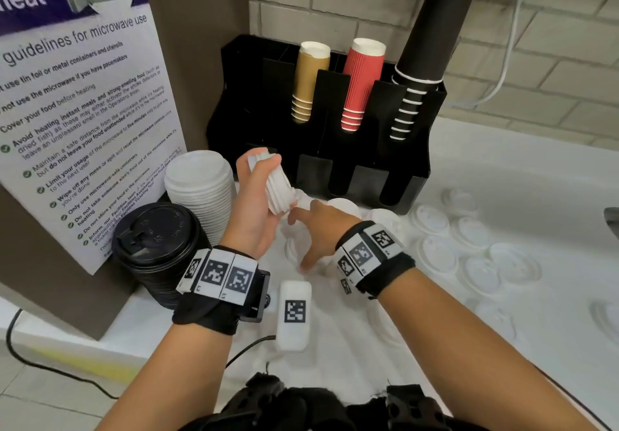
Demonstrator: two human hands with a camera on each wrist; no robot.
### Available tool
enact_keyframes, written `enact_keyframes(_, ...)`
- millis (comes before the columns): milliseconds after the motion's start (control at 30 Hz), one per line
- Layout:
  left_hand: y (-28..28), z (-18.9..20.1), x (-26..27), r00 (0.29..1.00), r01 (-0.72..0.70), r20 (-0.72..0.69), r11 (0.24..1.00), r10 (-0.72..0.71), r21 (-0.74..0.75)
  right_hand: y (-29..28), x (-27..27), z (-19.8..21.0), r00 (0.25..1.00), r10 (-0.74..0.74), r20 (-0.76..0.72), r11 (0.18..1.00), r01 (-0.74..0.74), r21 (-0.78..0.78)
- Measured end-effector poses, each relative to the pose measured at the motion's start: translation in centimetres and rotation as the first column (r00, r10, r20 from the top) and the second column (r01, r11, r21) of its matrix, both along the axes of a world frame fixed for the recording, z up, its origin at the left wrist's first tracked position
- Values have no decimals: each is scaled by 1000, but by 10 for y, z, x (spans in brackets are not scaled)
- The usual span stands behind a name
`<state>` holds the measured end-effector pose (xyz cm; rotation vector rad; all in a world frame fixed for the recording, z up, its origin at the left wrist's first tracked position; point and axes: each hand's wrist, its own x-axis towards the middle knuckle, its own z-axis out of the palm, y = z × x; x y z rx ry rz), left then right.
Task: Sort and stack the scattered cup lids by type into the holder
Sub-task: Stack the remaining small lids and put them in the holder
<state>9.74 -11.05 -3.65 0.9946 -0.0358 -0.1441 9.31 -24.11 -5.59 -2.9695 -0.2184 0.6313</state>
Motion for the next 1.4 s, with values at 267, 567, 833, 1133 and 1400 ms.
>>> enact_keyframes(267,5,1,-2,999,19,31,999,-20,38,-25,-2,16,991,-104,81,973,85,212)
enact_keyframes(567,-6,-9,-11,964,265,-7,956,-266,123,-37,-42,45,951,-284,121,478,32,878)
enact_keyframes(833,-13,-8,-14,960,280,-37,953,-277,119,-24,-46,46,938,-304,164,425,-21,905)
enact_keyframes(1133,-9,-9,-6,986,168,-40,980,-164,106,-20,-33,31,890,-451,68,333,97,938)
enact_keyframes(1400,1,-7,5,1000,8,-14,987,-6,161,-1,-17,-2,977,-213,-32,957,215,193)
